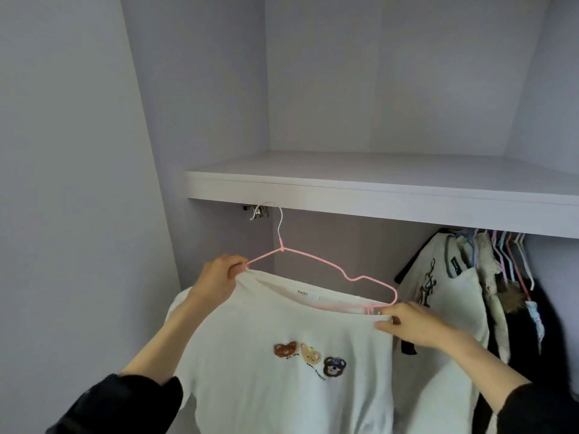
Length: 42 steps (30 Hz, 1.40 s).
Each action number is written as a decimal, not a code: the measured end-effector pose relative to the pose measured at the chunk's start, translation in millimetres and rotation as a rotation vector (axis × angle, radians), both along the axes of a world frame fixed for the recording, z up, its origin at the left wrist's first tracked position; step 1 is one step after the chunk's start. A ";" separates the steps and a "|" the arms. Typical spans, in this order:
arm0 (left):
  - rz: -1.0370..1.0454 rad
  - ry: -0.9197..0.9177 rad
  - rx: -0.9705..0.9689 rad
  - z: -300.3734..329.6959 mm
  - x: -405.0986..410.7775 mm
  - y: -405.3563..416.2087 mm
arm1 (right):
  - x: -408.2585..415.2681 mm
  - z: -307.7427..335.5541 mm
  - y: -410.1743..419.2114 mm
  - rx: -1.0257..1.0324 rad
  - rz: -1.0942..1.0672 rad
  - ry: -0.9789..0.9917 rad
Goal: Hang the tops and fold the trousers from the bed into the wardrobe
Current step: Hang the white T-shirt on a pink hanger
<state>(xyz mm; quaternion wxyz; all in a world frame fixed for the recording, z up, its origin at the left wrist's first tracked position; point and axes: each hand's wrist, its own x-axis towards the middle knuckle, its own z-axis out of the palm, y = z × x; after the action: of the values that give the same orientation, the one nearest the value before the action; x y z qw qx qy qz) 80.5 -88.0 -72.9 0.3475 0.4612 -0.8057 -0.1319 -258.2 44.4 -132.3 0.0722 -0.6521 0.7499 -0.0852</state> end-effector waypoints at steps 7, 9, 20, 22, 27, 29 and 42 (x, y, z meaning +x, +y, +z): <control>0.035 0.012 -0.042 -2.7 5.9 -14.5 | -12.2 17.3 -2.1 -0.040 0.042 -0.068; 0.043 0.009 -0.046 -5.2 9.2 -17.6 | -15.3 23.5 -4.3 -0.028 0.021 -0.127; 0.058 -0.085 0.020 -26.7 19.3 -24.3 | -6.5 45.6 -14.5 0.015 0.004 -0.444; 0.075 -0.085 0.028 -26.1 20.1 -25.9 | -5.6 46.5 -19.0 0.016 -0.007 -0.461; 0.096 -0.085 0.016 -22.1 17.6 -29.8 | -4.3 52.8 -23.6 -0.014 -0.011 -0.470; 0.116 -0.092 0.016 -20.7 17.2 -31.2 | -2.3 55.7 -25.3 -0.033 0.005 -0.463; 0.133 -0.190 -0.075 -19.1 14.1 -21.7 | 0.5 62.8 -26.2 -0.112 0.019 -0.447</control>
<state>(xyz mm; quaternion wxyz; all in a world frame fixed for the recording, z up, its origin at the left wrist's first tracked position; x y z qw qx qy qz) 94.6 -109.6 -92.0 0.2947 0.5106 -0.8070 -0.0340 -257.7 18.1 -69.5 0.2009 -0.6272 0.7031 -0.2682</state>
